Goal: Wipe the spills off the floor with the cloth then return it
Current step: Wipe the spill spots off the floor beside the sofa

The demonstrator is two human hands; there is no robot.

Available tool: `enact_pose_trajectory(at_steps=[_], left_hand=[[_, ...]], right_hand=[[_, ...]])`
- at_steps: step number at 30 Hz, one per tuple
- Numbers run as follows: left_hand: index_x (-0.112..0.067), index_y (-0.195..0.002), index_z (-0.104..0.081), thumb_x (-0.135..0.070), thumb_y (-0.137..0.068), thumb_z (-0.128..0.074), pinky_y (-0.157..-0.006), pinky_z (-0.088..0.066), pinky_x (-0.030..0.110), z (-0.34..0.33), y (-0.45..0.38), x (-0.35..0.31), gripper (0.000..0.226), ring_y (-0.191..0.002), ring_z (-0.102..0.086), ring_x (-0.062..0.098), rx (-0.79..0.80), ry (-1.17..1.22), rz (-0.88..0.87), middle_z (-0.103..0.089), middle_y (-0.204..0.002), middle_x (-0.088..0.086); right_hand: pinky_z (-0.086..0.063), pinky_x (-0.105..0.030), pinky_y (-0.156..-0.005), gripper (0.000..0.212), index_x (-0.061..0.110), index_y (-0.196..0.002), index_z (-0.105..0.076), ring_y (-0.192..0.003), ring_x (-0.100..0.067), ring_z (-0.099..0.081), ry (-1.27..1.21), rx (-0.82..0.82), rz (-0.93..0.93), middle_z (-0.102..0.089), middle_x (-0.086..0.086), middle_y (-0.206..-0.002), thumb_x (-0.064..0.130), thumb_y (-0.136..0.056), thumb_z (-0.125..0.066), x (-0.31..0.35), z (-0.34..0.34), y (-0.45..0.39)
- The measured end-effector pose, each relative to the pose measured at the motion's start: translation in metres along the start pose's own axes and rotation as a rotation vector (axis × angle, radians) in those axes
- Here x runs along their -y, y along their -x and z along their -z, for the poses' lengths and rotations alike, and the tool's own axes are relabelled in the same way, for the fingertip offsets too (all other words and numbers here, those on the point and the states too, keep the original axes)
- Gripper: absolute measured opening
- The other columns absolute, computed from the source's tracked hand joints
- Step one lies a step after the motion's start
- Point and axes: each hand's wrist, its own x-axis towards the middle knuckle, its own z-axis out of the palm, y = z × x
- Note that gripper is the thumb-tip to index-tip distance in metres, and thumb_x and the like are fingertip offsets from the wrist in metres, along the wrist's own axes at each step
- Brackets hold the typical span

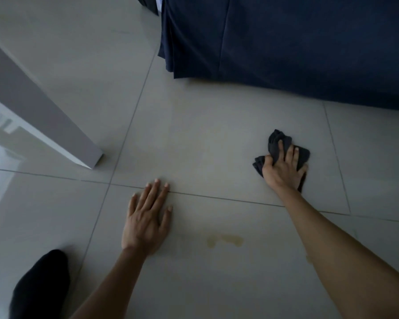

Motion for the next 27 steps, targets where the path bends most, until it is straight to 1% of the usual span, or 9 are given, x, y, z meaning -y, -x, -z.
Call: enact_pose_trajectory(at_steps=[4, 9, 15, 18, 21, 24, 27], left_hand=[[-0.032, -0.150, -0.021, -0.047, -0.094, -0.029, -0.119, -0.013, 0.038, 0.000, -0.001, 0.000, 0.059, -0.147, -0.008, 0.010, -0.013, 0.016, -0.005, -0.015, -0.159, -0.008], [-0.032, -0.150, -0.024, -0.046, -0.094, -0.029, -0.119, -0.012, 0.038, 0.002, -0.002, -0.003, 0.058, -0.147, -0.008, 0.012, -0.015, 0.040, -0.004, -0.014, -0.158, -0.009], [-0.034, -0.150, -0.018, -0.047, -0.095, -0.026, -0.120, -0.003, 0.036, 0.003, -0.002, -0.004, 0.058, -0.148, -0.001, 0.010, 0.003, 0.045, 0.006, -0.008, -0.158, -0.011], [-0.034, -0.150, -0.019, -0.047, -0.094, -0.027, -0.121, -0.005, 0.037, 0.004, -0.003, -0.005, 0.058, -0.148, -0.002, 0.010, 0.003, 0.054, 0.008, -0.009, -0.158, -0.012], [-0.034, -0.150, -0.019, -0.047, -0.094, -0.026, -0.121, -0.006, 0.037, 0.005, -0.002, -0.004, 0.058, -0.148, -0.001, 0.010, 0.004, 0.040, 0.011, -0.008, -0.158, -0.012], [-0.032, -0.150, -0.024, -0.046, -0.094, -0.027, -0.120, -0.010, 0.039, 0.004, -0.003, -0.004, 0.058, -0.148, -0.005, 0.011, -0.005, 0.042, 0.010, -0.012, -0.158, -0.010], [-0.031, -0.150, -0.024, -0.046, -0.094, -0.025, -0.120, -0.008, 0.039, 0.001, -0.004, -0.003, 0.058, -0.148, -0.005, 0.012, -0.008, 0.029, -0.001, -0.013, -0.158, -0.009]], right_hand=[[0.006, -0.055, -0.116, 0.063, 0.028, -0.153, 0.001, -0.148, -0.019, 0.006, -0.002, -0.013, 0.069, 0.002, -0.003, -0.162, 0.047, -0.094, -0.014, 0.050, -0.005, -0.003], [0.005, -0.055, -0.116, 0.063, 0.028, -0.153, -0.005, -0.149, -0.018, 0.003, -0.033, -0.026, 0.213, -0.003, -0.002, -0.162, 0.047, -0.094, -0.017, 0.126, -0.014, -0.005], [0.007, -0.055, -0.115, 0.063, 0.028, -0.153, -0.007, -0.149, -0.019, 0.003, -0.054, -0.005, 0.346, -0.004, -0.003, -0.162, 0.047, -0.095, -0.019, 0.194, -0.024, -0.002], [0.008, -0.056, -0.115, 0.062, 0.029, -0.153, -0.006, -0.149, -0.018, 0.003, -0.051, 0.015, 0.440, -0.004, -0.001, -0.163, 0.047, -0.095, -0.020, 0.230, -0.031, 0.008], [0.007, -0.055, -0.116, 0.062, 0.029, -0.153, -0.010, -0.149, -0.018, -0.001, -0.065, 0.013, 0.527, -0.008, 0.001, -0.162, 0.046, -0.095, -0.024, 0.255, -0.035, 0.021], [0.004, -0.054, -0.116, 0.062, 0.028, -0.153, -0.016, -0.148, -0.017, -0.005, -0.082, -0.006, 0.605, -0.014, 0.001, -0.161, 0.045, -0.095, -0.030, 0.269, -0.039, 0.036], [0.003, -0.053, -0.116, 0.061, 0.029, -0.152, -0.018, -0.148, -0.017, -0.005, -0.066, 0.020, 0.702, -0.013, 0.001, -0.161, 0.046, -0.095, -0.031, 0.276, -0.044, 0.049]])
